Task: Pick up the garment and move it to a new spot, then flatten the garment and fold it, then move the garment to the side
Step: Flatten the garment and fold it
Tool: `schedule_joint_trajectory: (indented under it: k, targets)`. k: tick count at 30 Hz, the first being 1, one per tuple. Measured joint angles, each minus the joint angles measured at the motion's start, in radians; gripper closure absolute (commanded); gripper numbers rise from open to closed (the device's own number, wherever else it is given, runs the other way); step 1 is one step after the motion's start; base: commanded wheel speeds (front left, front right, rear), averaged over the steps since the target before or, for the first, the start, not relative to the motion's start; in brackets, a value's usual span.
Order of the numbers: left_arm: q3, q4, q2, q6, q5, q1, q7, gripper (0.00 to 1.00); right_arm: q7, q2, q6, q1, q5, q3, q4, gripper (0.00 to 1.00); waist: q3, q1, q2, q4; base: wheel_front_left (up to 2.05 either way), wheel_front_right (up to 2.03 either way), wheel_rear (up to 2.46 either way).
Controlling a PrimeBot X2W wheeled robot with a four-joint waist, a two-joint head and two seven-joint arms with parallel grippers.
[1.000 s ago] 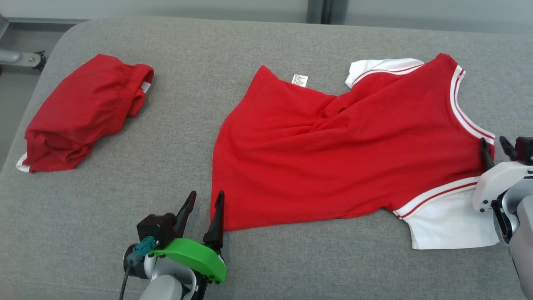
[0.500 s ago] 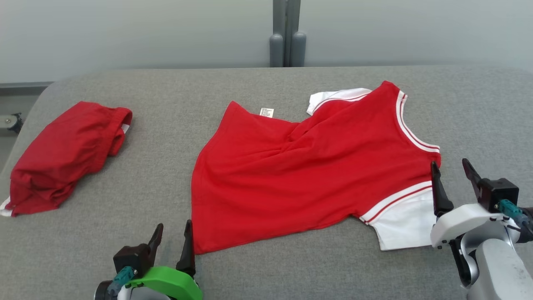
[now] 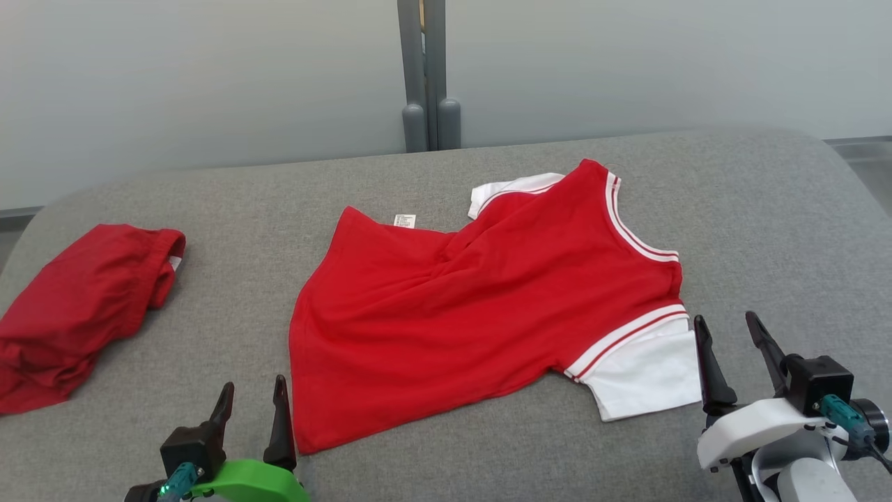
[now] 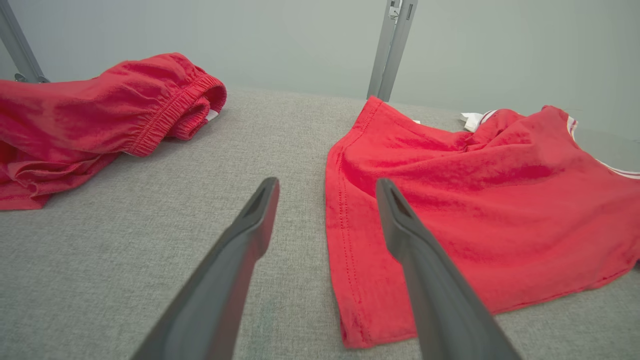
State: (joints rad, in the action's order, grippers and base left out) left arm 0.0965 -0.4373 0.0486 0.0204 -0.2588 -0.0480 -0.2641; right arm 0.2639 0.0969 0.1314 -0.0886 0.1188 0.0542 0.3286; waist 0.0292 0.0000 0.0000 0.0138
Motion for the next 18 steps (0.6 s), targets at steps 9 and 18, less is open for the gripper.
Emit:
schedule_joint_trajectory:
  k: [9, 18]
  targets:
    - [-0.029, 0.017, 0.000, -0.004, 0.031, 0.039, 0.000, 0.00, 0.000, -0.024, 0.000, 0.049, -0.002, 0.015, -0.046, 0.00, 0.029, 0.0000, 0.0000, -0.012, 0.00, 0.00, 0.00]
    - [-0.033, 0.043, 0.000, -0.003, 0.053, 0.058, 0.000, 0.00, 0.000, -0.029, 0.000, 0.064, -0.012, 0.006, -0.076, 0.00, 0.038, 0.0000, 0.0000, -0.010, 0.00, 0.00, 0.00]
